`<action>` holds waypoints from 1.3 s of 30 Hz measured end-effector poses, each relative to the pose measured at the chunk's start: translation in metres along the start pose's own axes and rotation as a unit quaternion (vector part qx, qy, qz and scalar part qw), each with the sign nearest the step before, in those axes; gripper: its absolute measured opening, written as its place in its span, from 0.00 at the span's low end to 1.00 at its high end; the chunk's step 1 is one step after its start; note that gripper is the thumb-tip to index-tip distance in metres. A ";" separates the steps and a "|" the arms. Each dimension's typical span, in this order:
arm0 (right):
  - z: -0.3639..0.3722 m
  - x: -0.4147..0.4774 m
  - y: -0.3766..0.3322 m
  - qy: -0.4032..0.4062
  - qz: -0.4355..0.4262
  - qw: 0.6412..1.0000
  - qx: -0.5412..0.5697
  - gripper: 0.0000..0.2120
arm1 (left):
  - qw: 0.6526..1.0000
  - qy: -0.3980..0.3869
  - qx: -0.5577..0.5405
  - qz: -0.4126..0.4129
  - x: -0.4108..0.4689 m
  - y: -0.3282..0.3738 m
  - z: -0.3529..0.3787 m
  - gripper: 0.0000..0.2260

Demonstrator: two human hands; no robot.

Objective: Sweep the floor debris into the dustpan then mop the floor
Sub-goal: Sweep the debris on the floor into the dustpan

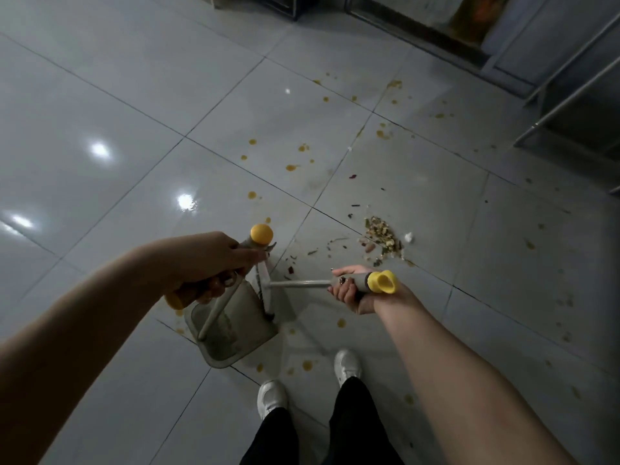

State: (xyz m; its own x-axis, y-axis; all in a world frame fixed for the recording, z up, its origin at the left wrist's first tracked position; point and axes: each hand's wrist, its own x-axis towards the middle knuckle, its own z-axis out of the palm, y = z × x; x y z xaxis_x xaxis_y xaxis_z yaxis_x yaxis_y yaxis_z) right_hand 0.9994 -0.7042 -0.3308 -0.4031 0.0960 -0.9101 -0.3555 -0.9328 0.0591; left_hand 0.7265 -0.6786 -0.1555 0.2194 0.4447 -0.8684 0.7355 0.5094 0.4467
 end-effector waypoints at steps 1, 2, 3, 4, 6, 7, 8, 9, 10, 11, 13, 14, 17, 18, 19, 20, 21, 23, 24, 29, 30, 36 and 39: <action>0.000 0.007 -0.005 0.002 0.003 1.000 -0.005 0.10 | 1.000 0.003 -0.002 -0.004 0.003 -0.001 -0.001 0.17; -0.001 0.013 -0.010 0.004 0.010 1.000 -0.005 0.10 | 1.000 0.007 -0.006 -0.008 0.006 0.000 -0.001 0.17; -0.004 0.018 -0.015 0.003 0.013 1.000 -0.001 0.10 | 1.000 0.011 -0.011 -0.012 0.009 0.002 -0.001 0.16; -0.007 0.023 -0.021 0.001 0.011 1.000 0.002 0.10 | 1.000 0.015 -0.019 -0.019 0.012 0.006 -0.002 0.16; -0.017 0.027 -0.037 0.007 -0.001 1.000 0.004 0.09 | 0.999 0.020 -0.035 -0.032 0.018 0.016 -0.004 0.16; -0.024 0.028 -0.046 0.010 -0.006 1.000 0.007 0.09 | 0.998 0.022 -0.039 -0.036 0.020 0.021 -0.004 0.16; -0.032 0.027 -0.056 0.015 -0.008 1.000 0.010 0.09 | 0.998 0.026 -0.037 -0.038 0.024 0.028 -0.004 0.16; -0.042 0.026 -0.067 0.021 -0.011 1.000 0.011 0.09 | 0.998 0.028 -0.034 -0.038 0.028 0.035 -0.003 0.16; -0.052 0.023 -0.076 0.029 -0.016 0.999 0.009 0.09 | 0.998 0.030 -0.031 -0.038 0.031 0.041 -0.002 0.16; -0.060 0.019 -0.086 0.037 -0.022 0.999 0.003 0.09 | 0.998 0.029 -0.030 -0.037 0.035 0.048 0.000 0.16; -0.081 0.007 -0.105 0.054 -0.036 0.998 -0.008 0.10 | 0.999 0.024 -0.027 -0.033 0.045 0.065 0.006 0.17; -0.092 -0.001 -0.115 0.065 -0.040 0.997 -0.013 0.11 | 0.999 0.020 -0.025 -0.032 0.049 0.074 0.009 0.17; -0.117 -0.022 -0.143 0.091 -0.049 0.994 -0.042 0.10 | 0.999 0.012 -0.019 -0.028 0.060 0.096 0.018 0.18; -0.123 -0.029 -0.151 0.095 -0.042 0.993 -0.056 0.09 | 0.999 0.015 -0.019 -0.028 0.063 0.103 0.020 0.18; -0.127 -0.035 -0.159 0.098 -0.032 0.992 -0.068 0.09 | 0.999 0.018 -0.022 -0.028 0.065 0.110 0.021 0.18; -0.131 -0.041 -0.165 0.100 -0.022 0.992 -0.078 0.09 | 0.999 0.022 -0.025 -0.030 0.068 0.117 0.022 0.18; -0.135 -0.046 -0.171 0.099 -0.016 0.991 -0.086 0.10 | 0.999 0.024 -0.027 -0.032 0.070 0.123 0.024 0.17; -0.145 -0.054 -0.178 0.089 -0.017 0.992 -0.090 0.11 | 0.999 0.025 -0.027 -0.035 0.073 0.136 0.027 0.17; -0.149 -0.057 -0.180 0.082 -0.021 0.993 -0.086 0.12 | 0.999 0.025 -0.027 -0.037 0.075 0.142 0.029 0.17; -0.141 -0.049 -0.183 0.017 -0.018 0.999 -0.041 0.12 | 0.999 0.038 -0.015 -0.026 0.082 0.164 0.037 0.18; -0.135 -0.044 -0.182 0.002 -0.016 1.000 -0.017 0.10 | 0.999 0.040 -0.011 -0.024 0.083 0.167 0.038 0.18; -0.126 -0.019 -0.183 -0.018 -0.028 0.997 0.074 0.09 | 0.999 0.044 0.000 -0.019 0.100 0.191 0.042 0.19; -0.152 -0.025 -0.198 0.014 -0.039 0.997 0.070 0.10 | 0.999 0.042 0.002 -0.022 0.109 0.200 0.046 0.19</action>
State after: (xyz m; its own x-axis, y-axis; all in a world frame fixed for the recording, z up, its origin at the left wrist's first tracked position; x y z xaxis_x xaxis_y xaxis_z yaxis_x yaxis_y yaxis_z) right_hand 1.2082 -0.5743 -0.3826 -0.3474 0.1545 -0.9249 -0.5003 -0.8647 0.0435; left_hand 0.9271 -0.5623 -0.1704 0.1314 0.4826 -0.8659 0.7461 0.5270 0.4070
